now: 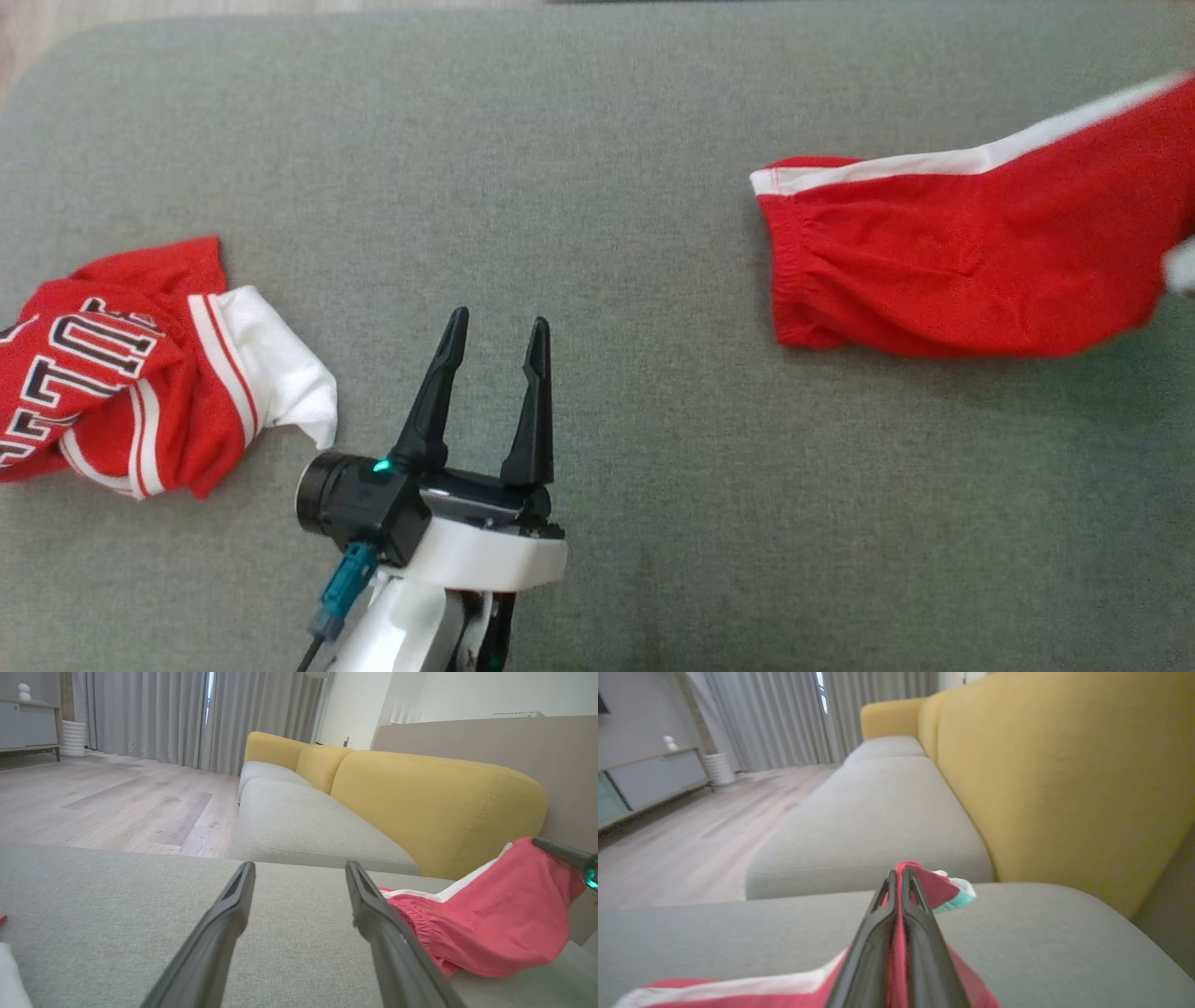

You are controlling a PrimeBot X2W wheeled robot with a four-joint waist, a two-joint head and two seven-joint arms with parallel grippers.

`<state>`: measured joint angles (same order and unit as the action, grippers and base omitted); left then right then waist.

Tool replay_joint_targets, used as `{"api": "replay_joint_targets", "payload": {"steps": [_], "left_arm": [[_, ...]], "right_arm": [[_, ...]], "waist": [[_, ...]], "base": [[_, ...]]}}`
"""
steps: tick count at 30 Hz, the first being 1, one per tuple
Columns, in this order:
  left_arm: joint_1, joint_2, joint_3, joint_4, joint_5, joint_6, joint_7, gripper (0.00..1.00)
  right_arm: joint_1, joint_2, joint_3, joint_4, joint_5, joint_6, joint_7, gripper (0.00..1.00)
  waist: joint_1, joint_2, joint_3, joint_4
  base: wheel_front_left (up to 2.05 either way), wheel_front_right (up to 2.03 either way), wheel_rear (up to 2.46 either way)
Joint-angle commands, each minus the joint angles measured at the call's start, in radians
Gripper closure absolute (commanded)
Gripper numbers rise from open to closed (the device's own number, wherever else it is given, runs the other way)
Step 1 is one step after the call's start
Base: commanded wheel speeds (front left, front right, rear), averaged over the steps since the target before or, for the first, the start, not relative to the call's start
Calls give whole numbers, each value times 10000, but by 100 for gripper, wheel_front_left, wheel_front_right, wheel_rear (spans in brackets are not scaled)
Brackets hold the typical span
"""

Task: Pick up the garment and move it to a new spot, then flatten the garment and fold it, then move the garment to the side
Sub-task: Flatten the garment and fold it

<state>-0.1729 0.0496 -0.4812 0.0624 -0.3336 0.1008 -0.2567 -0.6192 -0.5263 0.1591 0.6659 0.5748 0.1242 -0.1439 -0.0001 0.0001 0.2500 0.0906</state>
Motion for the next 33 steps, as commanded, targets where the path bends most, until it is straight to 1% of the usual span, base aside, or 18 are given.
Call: {"api": "replay_joint_targets", "payload": {"steps": [1, 4, 8, 13, 14, 15, 16, 19, 22, 27, 33], "left_arm": [[-72, 7, 308, -256, 43, -41, -51, 0], [-19, 7, 270, -236, -16, -55, -51, 0], [63, 7, 194, -241, -111, -49, -51, 0], [118, 7, 160, -291, -234, 7, -51, 0], [118, 7, 141, -292, -263, 15, -51, 0], [110, 7, 110, -290, -296, 19, -51, 0], [93, 7, 72, -287, -329, 21, -51, 0], [52, 7, 14, -346, -407, 71, -51, 0], [87, 7, 38, -405, -434, 142, -51, 0], [310, 7, 205, -395, -400, 177, -51, 0], [585, 7, 483, -427, -196, 106, -51, 0]], "right_arm": [[-232, 65, 240, -669, -107, 65, 54, 100], [-152, 503, 546, -1603, -352, 65, 221, 100], [75, 1289, 914, -2659, -728, 65, 695, 100], [572, 2463, 1769, -3390, -1294, 65, 1269, 100], [680, 2714, 1940, -3400, -1358, 65, 1337, 71], [781, 2934, 2062, -3374, -1431, 65, 1369, 15], [877, 3125, 2140, -3335, -1526, 65, 1361, 0], [1156, 3548, 2227, -3382, -1563, 65, 1228, 0], [1441, 3509, 2083, -3646, -1549, 65, 991, 0], [2123, 3032, 1397, -4291, -1295, 65, 310, 0], [3087, 2118, 537, -4497, -200, 65, 475, 0]], "waist": [[1, -1, -189, 1], [1, -1, -379, 91], [1, -1, -533, 285], [1, -1, -552, 486], [1, -1, -548, 527], [1, -1, -544, 574], [1, -1, -541, 622], [1, -1, -540, 722], [1, -1, -576, 758], [1, -1, -840, 623], [1, -1, -1136, 396]], "base": [[0, 0, 0], [0, 0, 0], [0, 0, 0], [0, 0, 0], [0, 0, 0], [0, 0, 0], [0, 0, 0], [0, 0, 0], [0, 0, 0], [0, 0, 0], [0, 0, 0]]}}
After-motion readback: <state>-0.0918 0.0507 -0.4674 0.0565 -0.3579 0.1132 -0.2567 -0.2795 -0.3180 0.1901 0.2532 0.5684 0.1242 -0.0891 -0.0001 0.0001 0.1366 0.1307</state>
